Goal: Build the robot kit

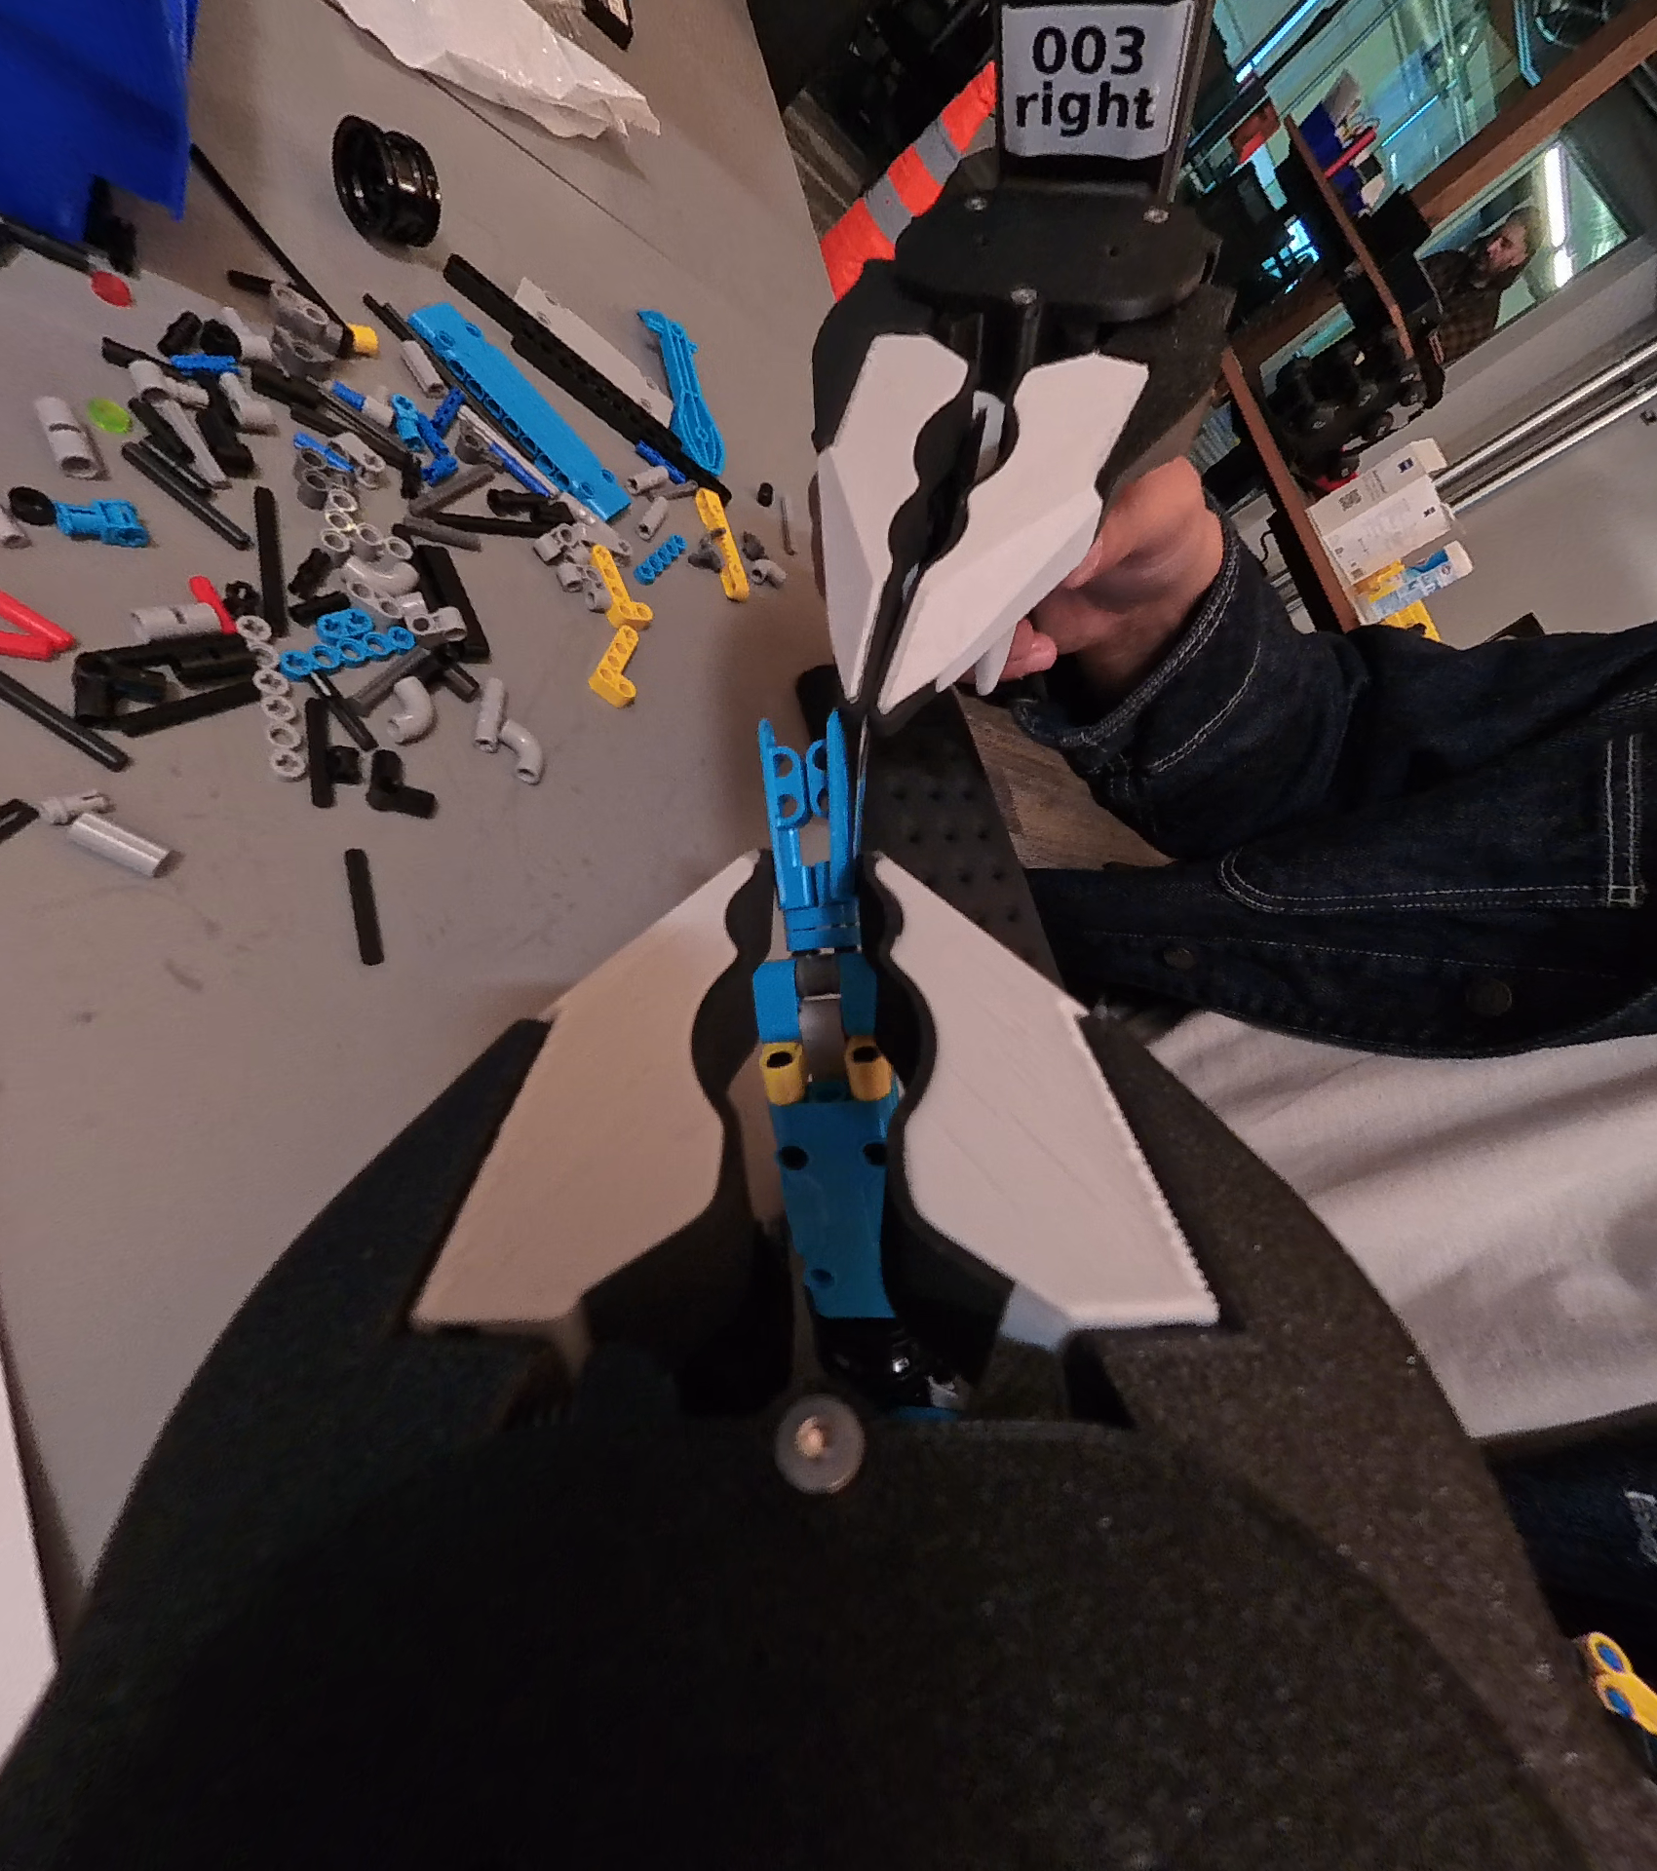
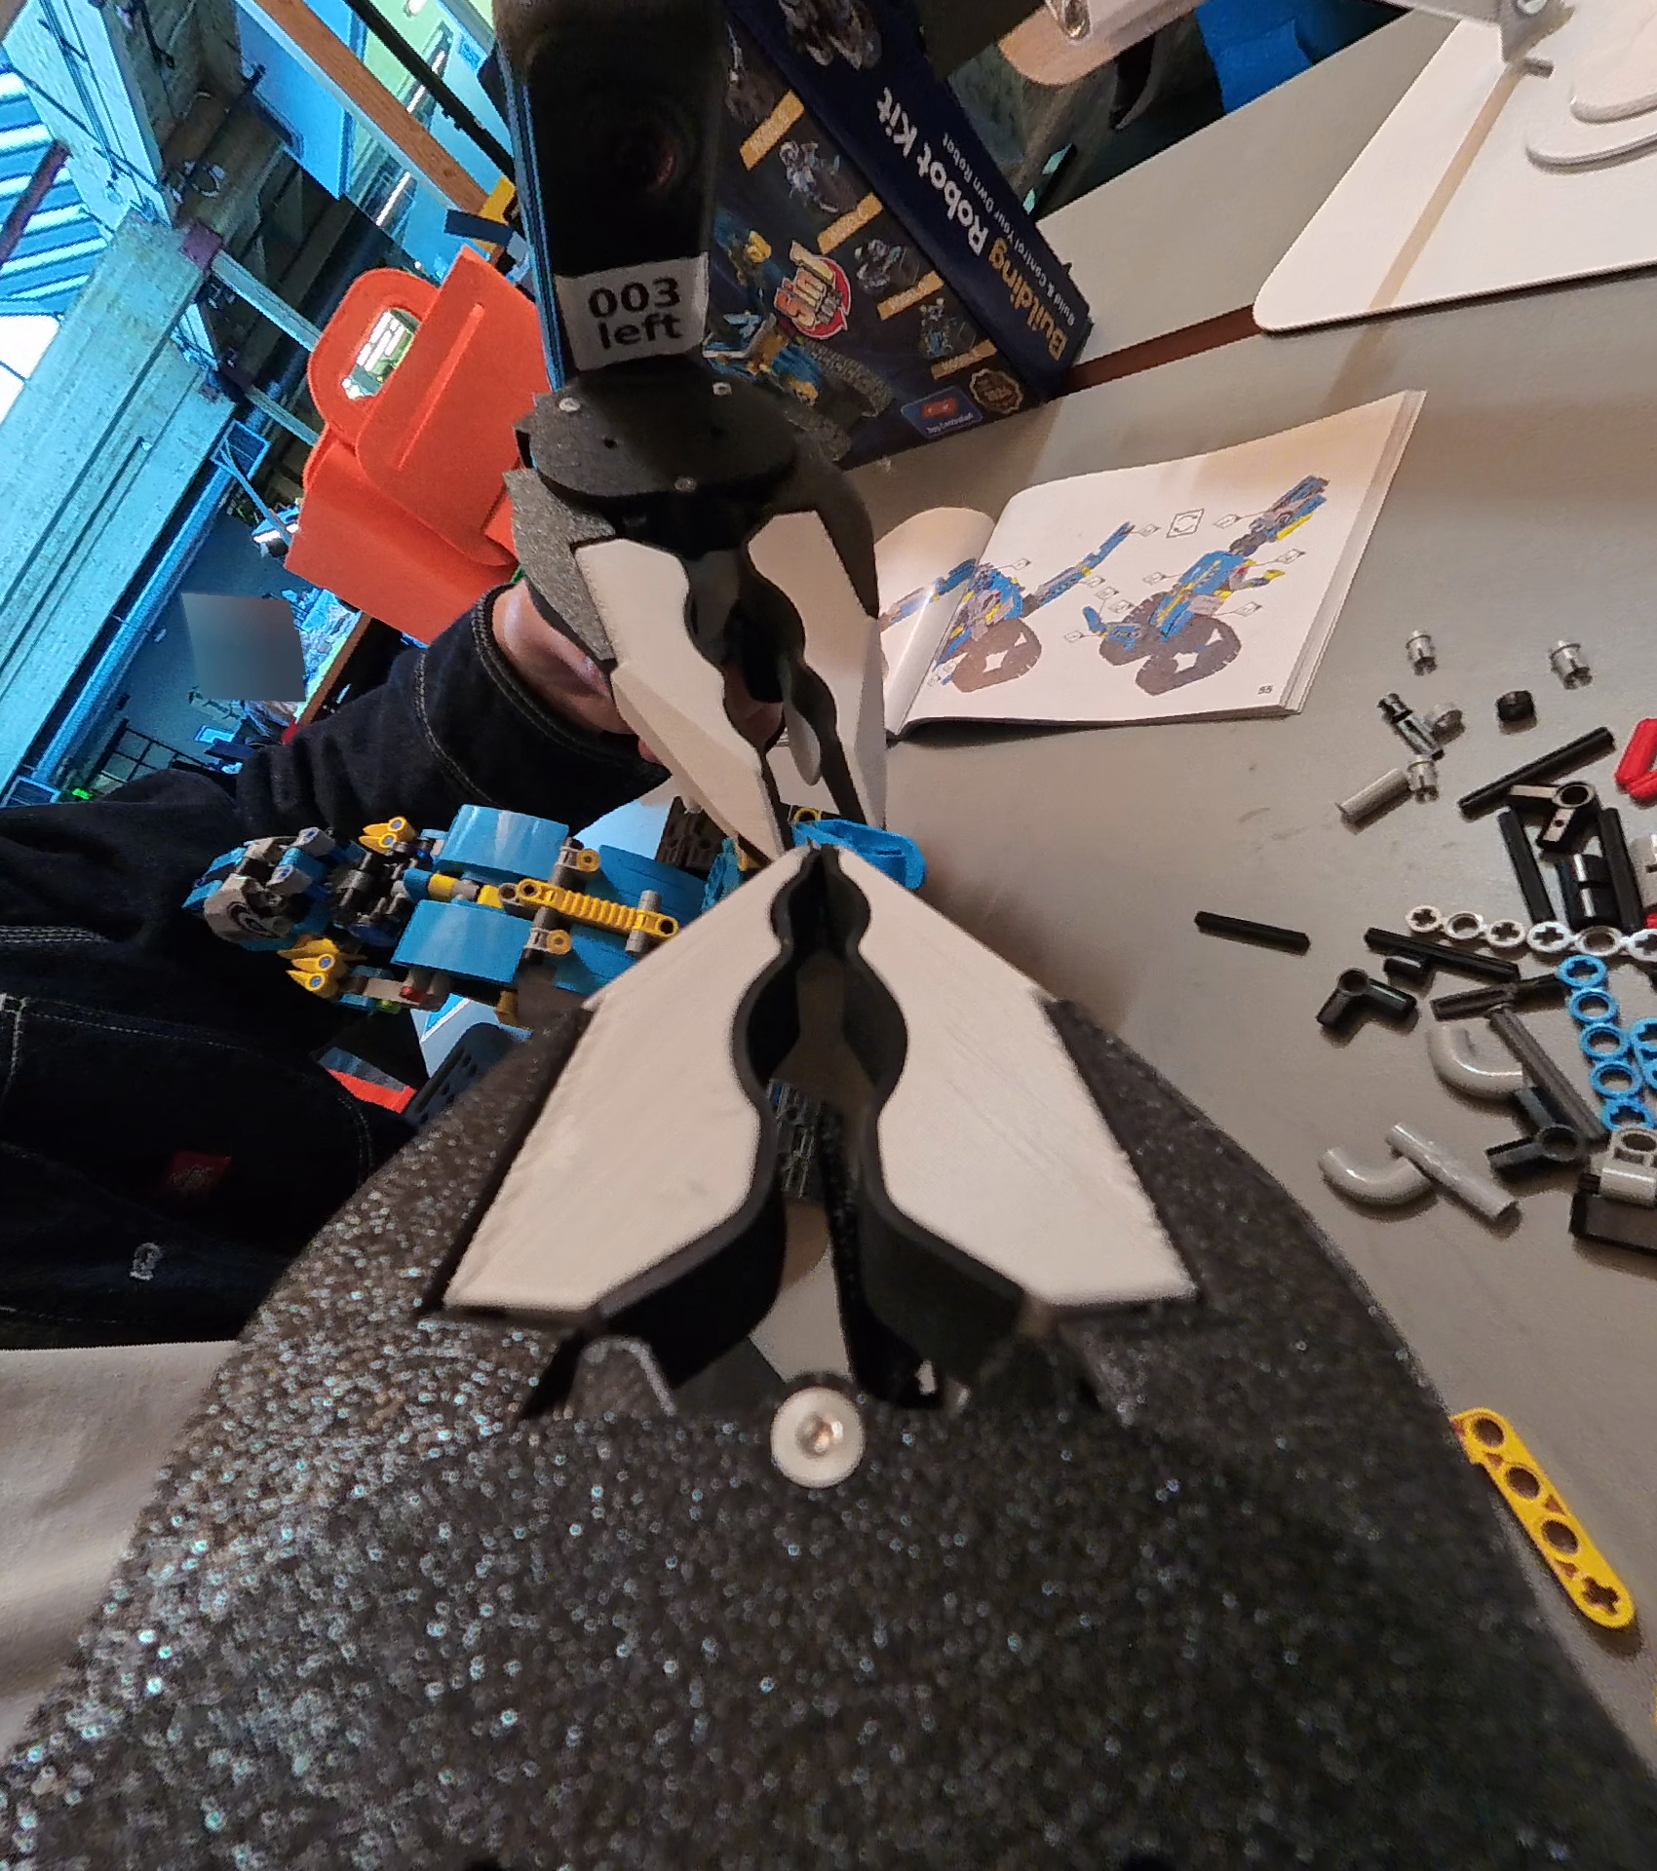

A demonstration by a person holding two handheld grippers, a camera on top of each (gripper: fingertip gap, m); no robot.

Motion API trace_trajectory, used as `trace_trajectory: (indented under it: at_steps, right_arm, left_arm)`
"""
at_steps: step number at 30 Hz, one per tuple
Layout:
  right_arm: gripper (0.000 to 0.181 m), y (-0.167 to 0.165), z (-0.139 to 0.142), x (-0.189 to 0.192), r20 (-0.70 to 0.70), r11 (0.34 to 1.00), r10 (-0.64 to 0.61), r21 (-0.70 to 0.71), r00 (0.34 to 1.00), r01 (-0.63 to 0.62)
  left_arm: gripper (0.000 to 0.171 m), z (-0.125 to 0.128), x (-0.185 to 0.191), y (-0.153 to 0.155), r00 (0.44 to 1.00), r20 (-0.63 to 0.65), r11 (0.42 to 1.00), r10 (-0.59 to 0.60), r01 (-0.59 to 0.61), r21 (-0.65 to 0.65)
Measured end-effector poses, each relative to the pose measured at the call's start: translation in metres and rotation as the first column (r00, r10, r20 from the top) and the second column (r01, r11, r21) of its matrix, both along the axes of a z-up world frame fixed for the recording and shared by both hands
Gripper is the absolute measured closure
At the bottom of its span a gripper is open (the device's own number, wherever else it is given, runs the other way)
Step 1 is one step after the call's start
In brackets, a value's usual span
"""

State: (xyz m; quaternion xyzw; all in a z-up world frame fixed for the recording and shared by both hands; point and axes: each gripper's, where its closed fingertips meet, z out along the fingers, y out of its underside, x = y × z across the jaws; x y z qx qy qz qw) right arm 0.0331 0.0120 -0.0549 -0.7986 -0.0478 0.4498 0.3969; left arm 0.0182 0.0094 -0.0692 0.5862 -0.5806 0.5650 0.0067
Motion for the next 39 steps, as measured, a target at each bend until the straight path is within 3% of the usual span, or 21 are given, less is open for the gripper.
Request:
trace_trajectory:
  at_steps: [6, 12, 14, 17, 23, 26, 30, 34, 39]
  right_arm:
    - [0.181, -0.001, -0.002, 0.001, 0.051, 1.000, 0.001, 0.009, 0.999, -0.001]
    - [0.181, -0.004, -0.001, 0.003, 0.216, 0.996, 0.007, 0.089, 0.976, -0.026]
    - [0.171, -0.002, 0.001, 0.008, 0.270, 0.992, -0.041, 0.128, 0.962, 0.006]
    - [0.172, -0.001, 0.005, 0.020, 0.301, 0.985, -0.089, 0.169, 0.949, 0.039]
    - [0.162, -0.002, 0.026, 0.029, 0.147, 0.959, -0.168, 0.255, 0.975, 0.127]
    - [0.142, 0.002, 0.010, 0.015, 0.089, 0.951, -0.208, 0.251, 0.974, 0.180]
    - [0.110, 0.010, 0.001, 0.002, -0.105, 0.907, -0.321, 0.251, 0.941, 0.338]
    - [0.111, 0.017, -0.006, -0.002, -0.185, 0.875, -0.387, 0.235, 0.903, 0.423]
    - [0.116, 0.019, -0.013, 0.008, -0.175, 0.850, -0.432, 0.248, 0.885, 0.464]
  left_arm:
    - [0.156, -0.001, 0.001, -0.001, 1.000, -0.003, 1.000, -0.003, 0.003, 0.008]
    - [0.156, 0.000, 0.001, -0.003, 1.000, 0.008, 1.000, -0.008, 0.008, 0.006]
    - [0.156, 0.000, 0.001, -0.003, 1.000, 0.010, 1.000, -0.011, 0.011, 0.011]
    - [0.156, 0.002, 0.000, -0.003, 1.000, 0.017, 1.000, -0.015, 0.015, 0.006]
    - [0.156, 0.002, 0.000, -0.004, 1.000, 0.025, 1.000, -0.018, 0.018, 0.006]
    - [0.156, 0.002, 0.000, -0.005, 0.999, 0.035, 1.000, -0.018, 0.018, 0.008]
    - [0.156, 0.004, 0.000, -0.004, 0.999, 0.051, 1.000, -0.015, 0.015, -0.005]
    - [0.156, 0.006, -0.002, -0.003, 0.997, 0.069, 1.000, -0.017, 0.019, -0.022]
    - [0.157, 0.009, -0.004, -0.003, 0.996, 0.085, 0.998, -0.018, 0.023, -0.057]
